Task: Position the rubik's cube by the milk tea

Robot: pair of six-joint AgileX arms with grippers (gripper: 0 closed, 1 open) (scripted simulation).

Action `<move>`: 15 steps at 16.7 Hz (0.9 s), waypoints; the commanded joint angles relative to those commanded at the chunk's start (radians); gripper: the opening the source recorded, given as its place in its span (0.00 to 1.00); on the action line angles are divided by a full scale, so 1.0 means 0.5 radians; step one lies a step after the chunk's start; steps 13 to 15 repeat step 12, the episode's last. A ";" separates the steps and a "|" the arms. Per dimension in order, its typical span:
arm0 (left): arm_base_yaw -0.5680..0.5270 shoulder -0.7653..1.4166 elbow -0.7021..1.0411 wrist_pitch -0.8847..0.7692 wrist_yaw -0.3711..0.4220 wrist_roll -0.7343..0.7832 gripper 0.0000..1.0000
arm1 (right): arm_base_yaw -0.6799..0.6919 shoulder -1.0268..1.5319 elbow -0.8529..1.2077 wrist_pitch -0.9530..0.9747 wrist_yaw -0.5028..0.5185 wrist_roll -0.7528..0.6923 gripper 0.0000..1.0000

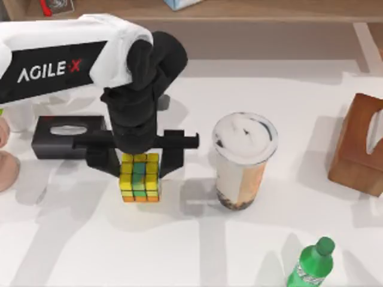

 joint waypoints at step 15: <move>0.000 0.000 0.000 0.000 0.000 0.000 1.00 | 0.000 0.000 0.000 0.000 0.000 0.000 1.00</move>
